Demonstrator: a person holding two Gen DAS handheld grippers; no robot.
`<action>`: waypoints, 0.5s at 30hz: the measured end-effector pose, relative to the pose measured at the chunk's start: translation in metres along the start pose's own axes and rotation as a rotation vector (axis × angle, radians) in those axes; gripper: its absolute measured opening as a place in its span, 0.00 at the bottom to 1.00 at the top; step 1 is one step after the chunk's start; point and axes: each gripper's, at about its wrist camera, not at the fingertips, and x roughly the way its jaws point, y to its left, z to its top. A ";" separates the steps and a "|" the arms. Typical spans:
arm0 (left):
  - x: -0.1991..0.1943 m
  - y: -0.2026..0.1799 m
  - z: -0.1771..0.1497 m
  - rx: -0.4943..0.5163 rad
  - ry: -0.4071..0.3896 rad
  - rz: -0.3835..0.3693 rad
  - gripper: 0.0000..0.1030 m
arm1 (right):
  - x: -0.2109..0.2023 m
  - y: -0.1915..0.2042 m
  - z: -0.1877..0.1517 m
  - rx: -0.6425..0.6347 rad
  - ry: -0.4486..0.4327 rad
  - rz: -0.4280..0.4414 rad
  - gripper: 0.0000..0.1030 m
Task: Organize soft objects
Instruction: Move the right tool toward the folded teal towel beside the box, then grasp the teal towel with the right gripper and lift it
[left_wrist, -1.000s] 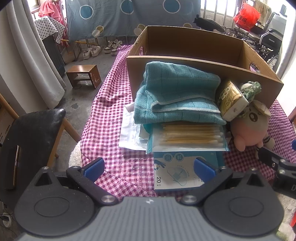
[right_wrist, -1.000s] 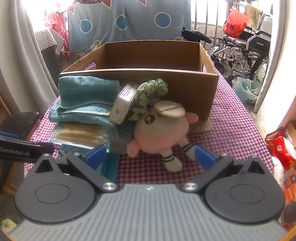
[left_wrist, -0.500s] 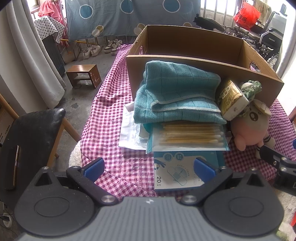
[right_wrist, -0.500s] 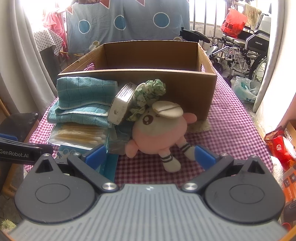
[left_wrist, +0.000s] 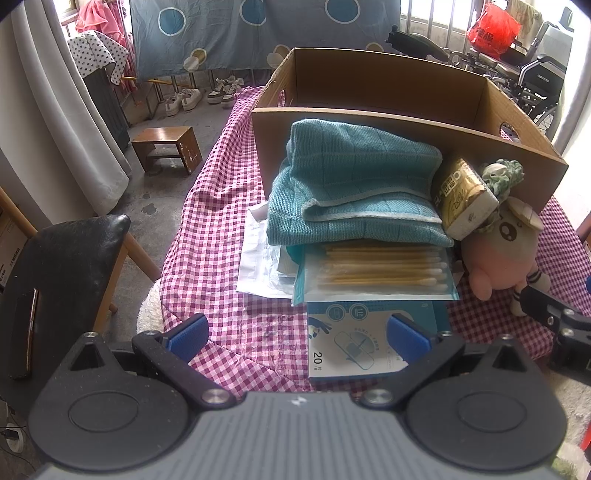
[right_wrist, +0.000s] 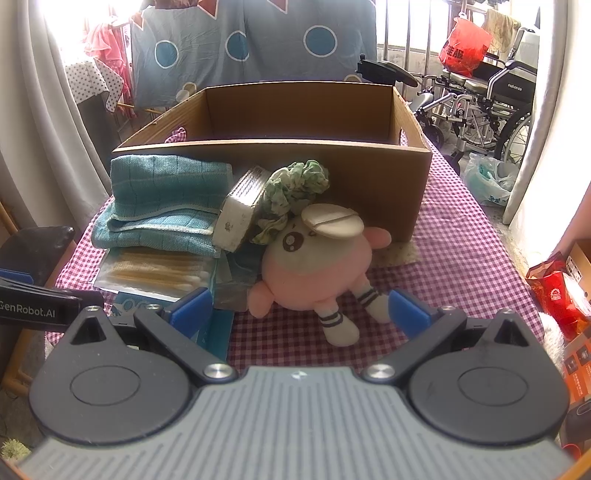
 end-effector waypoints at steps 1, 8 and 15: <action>0.000 0.000 0.000 0.000 0.001 -0.001 1.00 | 0.000 -0.001 0.001 0.000 -0.001 -0.002 0.99; 0.003 0.005 0.006 0.001 -0.017 -0.014 1.00 | 0.010 -0.005 0.006 0.008 0.000 -0.009 0.99; -0.006 0.020 0.022 -0.022 -0.146 -0.112 1.00 | 0.004 -0.022 0.032 0.038 -0.136 0.102 0.99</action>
